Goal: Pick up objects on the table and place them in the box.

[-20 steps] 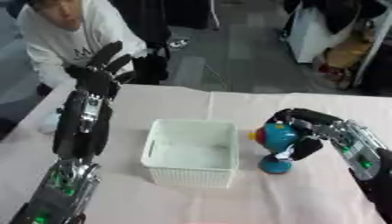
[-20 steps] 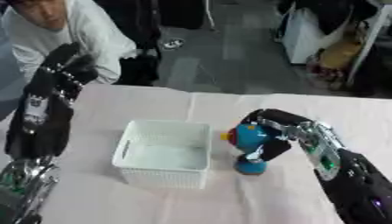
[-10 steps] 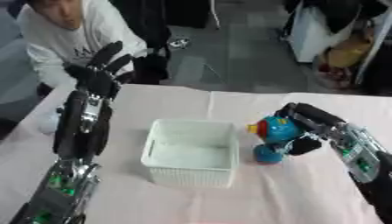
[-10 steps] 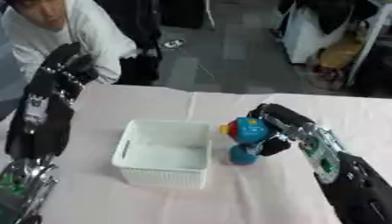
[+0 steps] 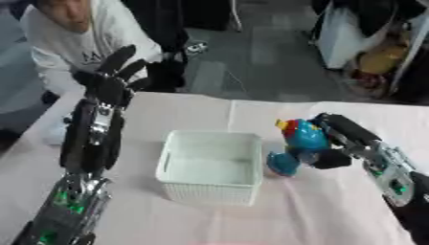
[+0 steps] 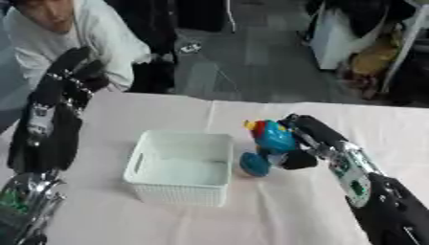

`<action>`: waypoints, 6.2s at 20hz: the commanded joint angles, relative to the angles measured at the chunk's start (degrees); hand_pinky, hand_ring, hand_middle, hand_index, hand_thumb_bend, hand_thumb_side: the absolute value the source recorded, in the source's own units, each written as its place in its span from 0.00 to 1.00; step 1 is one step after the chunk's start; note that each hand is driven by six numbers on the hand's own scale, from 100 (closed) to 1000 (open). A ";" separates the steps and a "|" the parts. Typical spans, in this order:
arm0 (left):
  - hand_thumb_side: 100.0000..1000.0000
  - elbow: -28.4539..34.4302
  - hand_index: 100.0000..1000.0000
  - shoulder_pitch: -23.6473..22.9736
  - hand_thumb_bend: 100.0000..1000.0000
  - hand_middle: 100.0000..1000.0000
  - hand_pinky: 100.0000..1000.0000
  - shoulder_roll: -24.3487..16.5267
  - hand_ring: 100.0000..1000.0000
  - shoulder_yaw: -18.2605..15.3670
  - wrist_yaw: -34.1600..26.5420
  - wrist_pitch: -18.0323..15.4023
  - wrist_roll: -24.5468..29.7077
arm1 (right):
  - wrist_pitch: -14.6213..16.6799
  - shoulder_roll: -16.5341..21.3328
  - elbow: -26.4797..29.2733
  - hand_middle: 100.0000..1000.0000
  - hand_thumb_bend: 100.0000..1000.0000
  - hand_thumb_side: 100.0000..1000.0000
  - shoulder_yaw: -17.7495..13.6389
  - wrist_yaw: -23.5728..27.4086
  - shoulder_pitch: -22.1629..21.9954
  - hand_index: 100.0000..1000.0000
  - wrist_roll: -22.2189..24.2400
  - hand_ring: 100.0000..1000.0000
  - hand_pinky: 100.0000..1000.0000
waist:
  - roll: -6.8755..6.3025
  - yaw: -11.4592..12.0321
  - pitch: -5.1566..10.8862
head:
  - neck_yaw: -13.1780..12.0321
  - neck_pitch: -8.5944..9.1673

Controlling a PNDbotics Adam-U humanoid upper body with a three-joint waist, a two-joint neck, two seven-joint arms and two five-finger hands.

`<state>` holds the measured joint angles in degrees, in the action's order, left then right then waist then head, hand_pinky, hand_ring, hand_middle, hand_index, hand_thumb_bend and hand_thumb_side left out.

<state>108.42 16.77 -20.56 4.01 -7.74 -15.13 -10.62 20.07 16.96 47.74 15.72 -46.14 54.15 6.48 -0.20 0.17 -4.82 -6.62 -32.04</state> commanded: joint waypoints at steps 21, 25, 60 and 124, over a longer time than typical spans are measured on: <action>0.80 0.98 0.95 0.57 0.25 0.95 0.84 -0.71 0.92 -0.11 -0.14 0.04 0.09 | -7.57 3.54 10.37 0.00 0.00 0.56 -0.13 5.93 4.13 0.30 5.80 0.00 0.00 | 0.43 -0.33 1.38 | -0.88 0.68; 0.80 0.97 0.95 0.54 0.25 0.95 0.84 -0.76 0.92 -0.11 -0.13 0.04 0.09 | -8.93 4.16 12.65 0.00 0.00 0.56 -0.12 7.74 4.36 0.29 6.14 0.00 0.00 | 0.51 -0.40 1.49 | -0.93 0.75; 0.80 1.12 0.95 1.13 0.25 0.95 0.84 -0.39 0.92 0.28 -0.38 0.24 0.49 | -11.64 -3.66 16.25 0.00 0.00 0.56 3.72 16.87 5.85 0.30 9.10 0.00 0.00 | 0.75 0.60 1.64 | -1.12 0.59; 0.80 1.33 0.95 2.19 0.26 0.95 0.84 0.23 0.92 0.79 -0.86 0.27 1.08 | -5.56 -4.90 11.72 0.83 0.03 0.94 3.35 6.47 5.09 0.87 9.84 0.79 0.59 | 1.04 1.95 1.15 | -2.21 0.62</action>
<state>108.46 18.27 -19.61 5.04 -8.35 -14.71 -9.63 14.43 11.31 58.50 19.71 -39.45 58.15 16.39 0.91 2.19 -4.47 -8.17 -32.05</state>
